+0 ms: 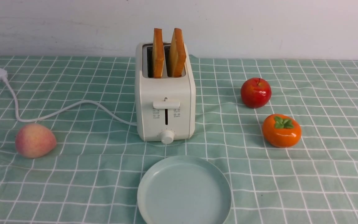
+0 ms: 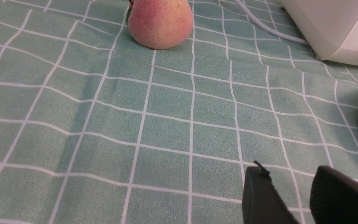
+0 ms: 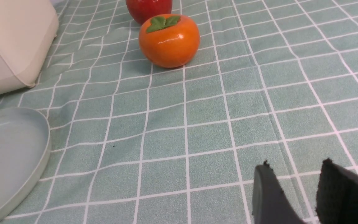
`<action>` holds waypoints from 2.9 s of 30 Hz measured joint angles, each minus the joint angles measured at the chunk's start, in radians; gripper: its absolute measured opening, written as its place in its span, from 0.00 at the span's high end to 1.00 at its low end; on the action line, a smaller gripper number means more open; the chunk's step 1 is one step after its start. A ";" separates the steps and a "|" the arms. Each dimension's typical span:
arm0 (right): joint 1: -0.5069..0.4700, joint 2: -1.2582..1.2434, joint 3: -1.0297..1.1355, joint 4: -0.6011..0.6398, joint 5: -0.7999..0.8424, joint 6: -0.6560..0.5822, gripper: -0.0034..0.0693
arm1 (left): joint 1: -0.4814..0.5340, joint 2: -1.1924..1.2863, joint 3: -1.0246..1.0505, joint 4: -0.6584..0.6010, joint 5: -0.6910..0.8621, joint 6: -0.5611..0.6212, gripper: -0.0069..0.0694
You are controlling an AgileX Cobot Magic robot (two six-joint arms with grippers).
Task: Take toasted bread from bread machine on blue coffee table place on plate.
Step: 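Grasp the toast slice in the toaster and pull it up out of the slot with the right gripper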
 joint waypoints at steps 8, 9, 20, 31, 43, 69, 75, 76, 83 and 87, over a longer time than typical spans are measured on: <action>0.000 0.000 0.000 0.000 0.000 0.000 0.62 | 0.000 0.000 0.000 0.000 -0.012 0.000 0.60; 0.000 0.000 0.000 0.000 0.000 0.000 0.62 | 0.000 0.000 0.000 0.000 -0.017 0.000 0.60; 0.000 0.000 0.012 -0.028 -0.278 0.000 0.62 | 0.000 0.000 0.001 0.000 -0.290 0.000 0.60; 0.000 0.000 0.012 0.024 -0.531 0.179 0.62 | 0.000 0.000 0.001 -0.025 -0.448 -0.037 0.60; 0.000 0.244 -0.430 0.018 -0.610 0.293 0.62 | 0.000 0.217 -0.402 -0.035 -0.658 -0.177 0.60; 0.222 1.490 -1.325 0.123 0.146 0.011 0.62 | 0.000 0.945 -0.884 -0.312 0.344 -0.049 0.60; 0.389 1.804 -1.723 0.239 0.162 -0.077 0.56 | 0.000 0.944 -0.887 -0.424 0.375 0.061 0.60; 0.407 1.838 -1.768 0.242 0.162 -0.078 0.54 | 0.000 0.944 -0.887 -0.435 0.386 0.070 0.60; 0.479 2.044 -2.010 0.244 0.129 -0.085 0.40 | 0.000 0.944 -0.887 -0.450 0.419 0.083 0.60; 0.482 2.117 -2.027 0.245 0.069 -0.085 0.38 | 0.000 0.944 -0.887 -0.451 0.420 0.083 0.60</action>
